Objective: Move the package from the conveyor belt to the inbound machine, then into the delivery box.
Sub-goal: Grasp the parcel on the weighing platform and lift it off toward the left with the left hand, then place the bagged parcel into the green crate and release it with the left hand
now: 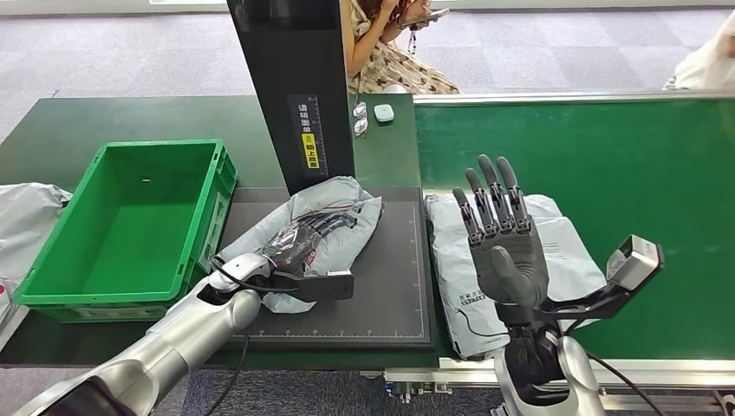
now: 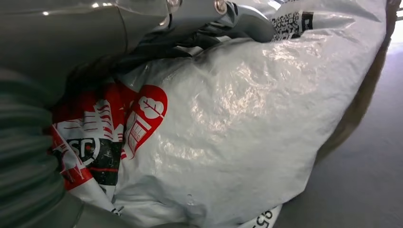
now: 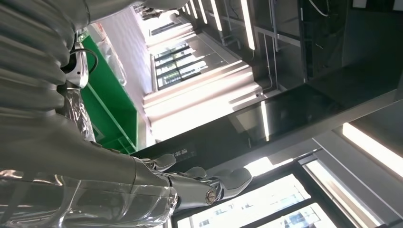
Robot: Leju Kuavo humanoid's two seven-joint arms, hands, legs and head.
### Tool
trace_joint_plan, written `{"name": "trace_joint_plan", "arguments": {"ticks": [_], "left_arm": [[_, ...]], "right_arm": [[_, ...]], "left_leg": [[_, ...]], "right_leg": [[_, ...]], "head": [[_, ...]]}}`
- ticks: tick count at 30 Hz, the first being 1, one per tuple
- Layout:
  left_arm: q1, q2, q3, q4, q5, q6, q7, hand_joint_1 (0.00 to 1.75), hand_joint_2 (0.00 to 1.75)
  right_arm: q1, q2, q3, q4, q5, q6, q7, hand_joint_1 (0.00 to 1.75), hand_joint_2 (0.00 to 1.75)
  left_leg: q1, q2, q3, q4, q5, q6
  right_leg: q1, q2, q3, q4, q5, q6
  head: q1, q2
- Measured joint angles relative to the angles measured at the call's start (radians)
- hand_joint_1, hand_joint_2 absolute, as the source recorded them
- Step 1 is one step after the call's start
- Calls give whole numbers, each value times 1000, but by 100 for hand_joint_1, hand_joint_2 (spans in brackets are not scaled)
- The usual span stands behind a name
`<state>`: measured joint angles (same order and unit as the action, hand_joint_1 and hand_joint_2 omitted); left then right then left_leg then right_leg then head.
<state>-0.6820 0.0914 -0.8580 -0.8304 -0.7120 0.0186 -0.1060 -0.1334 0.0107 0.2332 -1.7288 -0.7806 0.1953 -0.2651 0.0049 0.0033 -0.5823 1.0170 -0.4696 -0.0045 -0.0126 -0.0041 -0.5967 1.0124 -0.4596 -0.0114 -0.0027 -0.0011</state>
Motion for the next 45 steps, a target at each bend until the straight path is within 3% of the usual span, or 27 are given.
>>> {"name": "trace_joint_plan", "arguments": {"ticks": [3, 4, 5, 15, 21, 28, 37, 45], "left_arm": [[2, 15, 11, 14, -15, -3, 3, 146, 175], [2, 18, 14, 20, -19, -5, 3, 168, 175], [3, 19, 16, 24, -23, -6, 3, 175, 175], [5, 19, 39, 35, -44, 11, -10, 175, 175], [51, 24, 87, -22, -16, 113, -43, 175, 175], [208, 70, 223, -326, 102, 326, -112, 175, 175], [427, 102, 446, -771, 334, 571, -363, 175, 175], [493, 109, 603, -939, 364, 603, -370, 175, 175]], "right_arm": [[-1, 0, 0, -1, 0, -5, 0, 0, 175], [-2, 0, 0, -1, 0, -6, 1, 0, 175], [-3, 0, 0, -1, 0, -7, 1, 0, 175], [-6, 0, -1, -12, 5, -27, 3, 0, 175], [3, 0, -3, -22, 10, -42, 3, 0, 175], [39, -5, -13, -45, 11, -69, -8, 0, 175], [99, -23, -29, -56, 3, -74, -35, 0, 175], [130, -30, -29, -57, -3, -56, -50, 0, 175]], "left_leg": [[0, 1, 3, -1, 0, 0], [0, 1, 4, -2, 0, -1], [0, 1, 5, -2, 0, -1], [2, 1, 9, -3, 2, -6], [2, 2, 9, -3, 3, -8], [3, 1, 0, -3, 3, -8], [3, 2, -3, -3, 1, -8], [4, 1, -3, -3, 1, -8]], "right_leg": [[0, 1, 3, 0, 0, 0], [0, 1, 4, 0, 0, -1], [0, 1, 4, 0, 0, -1], [0, 2, 6, 1, 3, -5], [1, 3, 5, 2, 3, -5], [1, 3, -4, 2, 2, -5], [1, 3, -7, 1, 0, -6], [2, 3, -7, 1, 0, -7]], "head": [[0, 0], [0, 0], [0, 0], [0, 0], [0, 0], [0, 0], [0, 0], [0, 0]]}}
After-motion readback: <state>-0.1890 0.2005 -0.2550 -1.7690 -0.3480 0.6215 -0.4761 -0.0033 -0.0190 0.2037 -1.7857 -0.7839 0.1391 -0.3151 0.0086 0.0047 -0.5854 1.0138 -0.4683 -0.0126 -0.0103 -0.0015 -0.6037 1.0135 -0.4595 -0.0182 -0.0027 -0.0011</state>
